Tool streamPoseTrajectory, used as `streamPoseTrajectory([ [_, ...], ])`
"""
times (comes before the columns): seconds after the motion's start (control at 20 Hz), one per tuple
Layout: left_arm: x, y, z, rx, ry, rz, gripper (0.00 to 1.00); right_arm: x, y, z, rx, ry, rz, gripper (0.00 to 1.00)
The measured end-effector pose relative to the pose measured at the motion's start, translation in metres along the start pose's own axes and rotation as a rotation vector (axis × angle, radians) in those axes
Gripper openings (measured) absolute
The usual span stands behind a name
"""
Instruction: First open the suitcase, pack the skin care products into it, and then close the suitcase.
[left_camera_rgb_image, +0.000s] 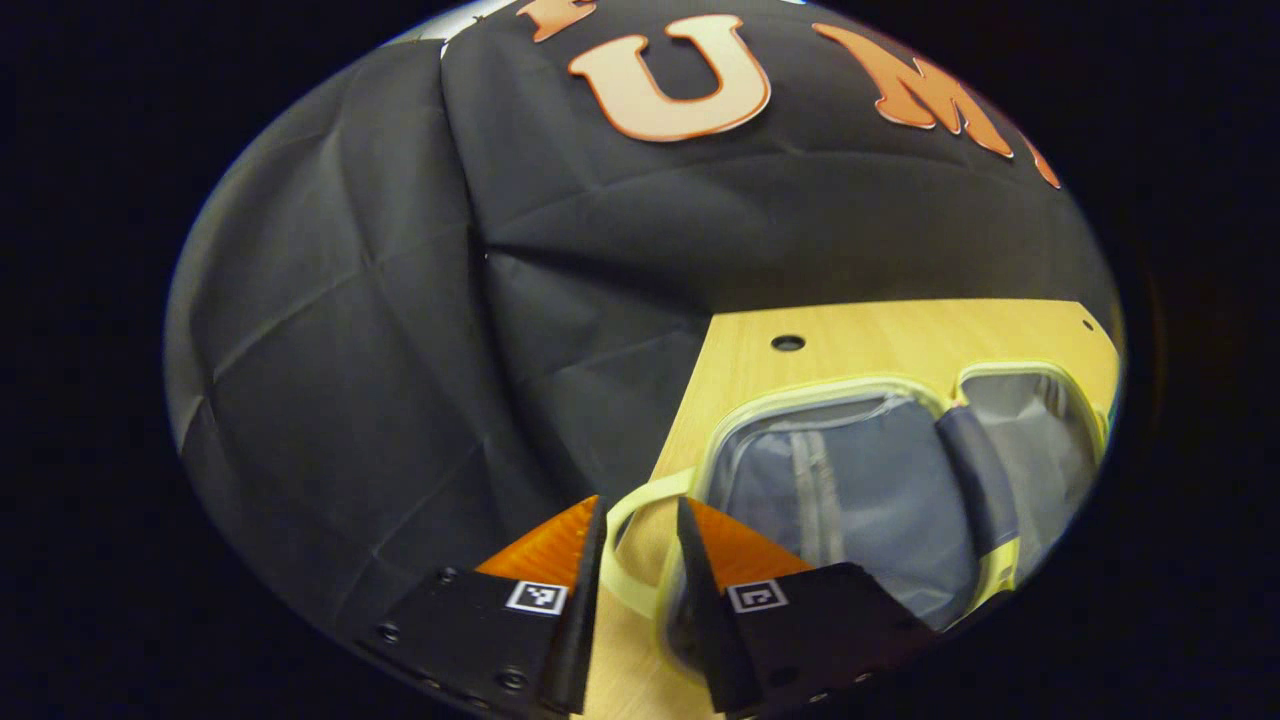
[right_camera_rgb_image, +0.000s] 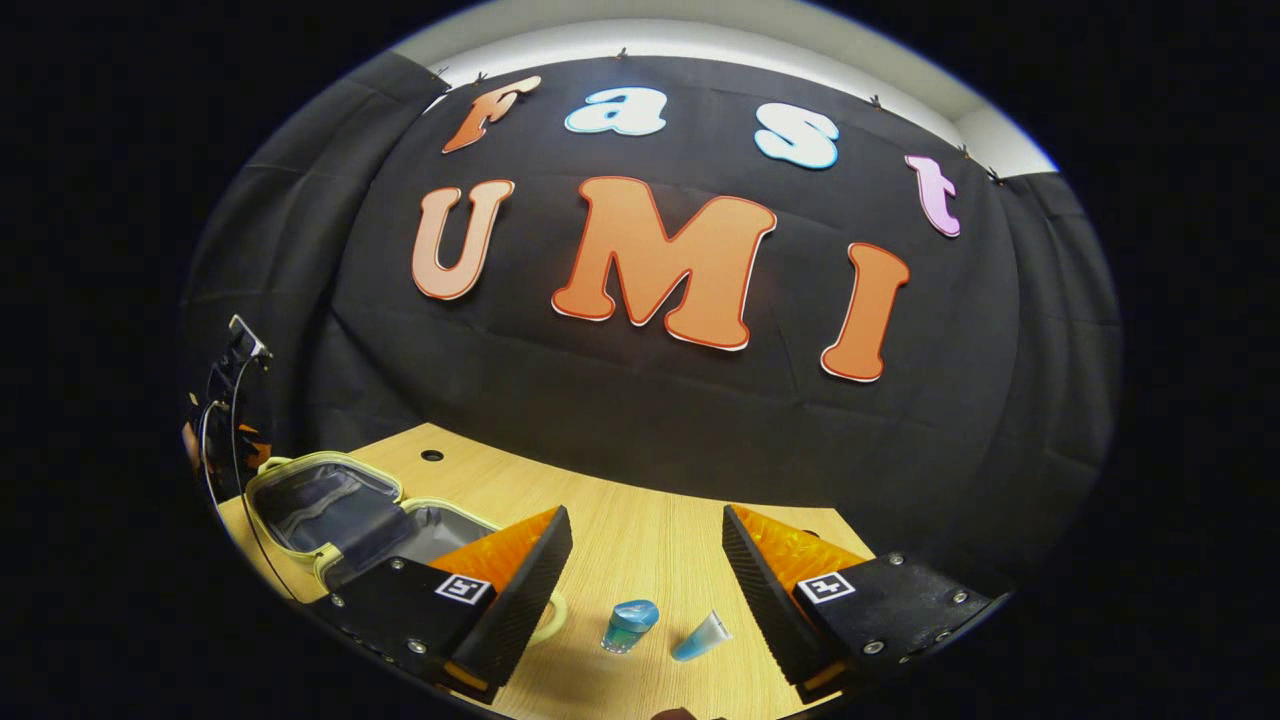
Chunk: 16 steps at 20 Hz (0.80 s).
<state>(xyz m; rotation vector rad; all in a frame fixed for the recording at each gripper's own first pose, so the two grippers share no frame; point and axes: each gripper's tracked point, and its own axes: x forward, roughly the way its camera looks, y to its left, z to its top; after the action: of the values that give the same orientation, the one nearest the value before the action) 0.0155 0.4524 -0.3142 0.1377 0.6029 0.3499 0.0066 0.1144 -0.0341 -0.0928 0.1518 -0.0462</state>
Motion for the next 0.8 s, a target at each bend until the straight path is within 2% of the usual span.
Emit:
streamPoseTrajectory([
  [0.05,-0.014,-0.009,0.011,0.004,-0.035,-0.011,0.5,0.0,-0.003,-0.001,0.005,-0.001,0.0,0.96],
  [0.1,-0.024,-0.02,0.023,0.009,-0.063,-0.016,0.68,0.001,-0.009,-0.003,0.01,-0.001,-0.002,0.96],
  [0.2,-0.048,-0.041,0.05,0.022,-0.124,-0.035,0.78,0.001,-0.02,-0.008,0.019,-0.005,0.0,0.96],
  [0.25,-0.059,-0.052,0.059,0.031,-0.153,-0.049,0.87,0.002,-0.027,-0.011,0.022,-0.002,0.001,0.96],
  [0.35,-0.073,-0.08,0.082,0.051,-0.201,-0.069,0.86,0.004,-0.04,-0.018,0.025,0.005,0.004,0.96],
  [0.55,-0.112,-0.152,0.114,0.042,-0.271,-0.146,0.91,0.006,-0.067,-0.034,0.032,0.02,0.011,0.96],
  [0.6,-0.119,-0.174,0.114,0.028,-0.268,-0.175,0.91,0.007,-0.076,-0.039,0.036,0.031,0.007,0.96],
  [0.65,-0.127,-0.199,0.112,0.024,-0.264,-0.206,0.96,0.008,-0.084,-0.042,0.045,0.035,0.007,0.96],
  [0.7,-0.135,-0.226,0.106,0.018,-0.255,-0.237,0.94,0.008,-0.092,-0.044,0.056,0.039,0.007,0.96],
  [0.75,-0.143,-0.25,0.102,0.015,-0.249,-0.273,1.0,0.01,-0.1,-0.046,0.065,0.041,0.006,0.96],
  [0.8,-0.15,-0.272,0.098,0.015,-0.239,-0.302,0.97,0.01,-0.106,-0.048,0.068,0.042,0.006,0.96],
])
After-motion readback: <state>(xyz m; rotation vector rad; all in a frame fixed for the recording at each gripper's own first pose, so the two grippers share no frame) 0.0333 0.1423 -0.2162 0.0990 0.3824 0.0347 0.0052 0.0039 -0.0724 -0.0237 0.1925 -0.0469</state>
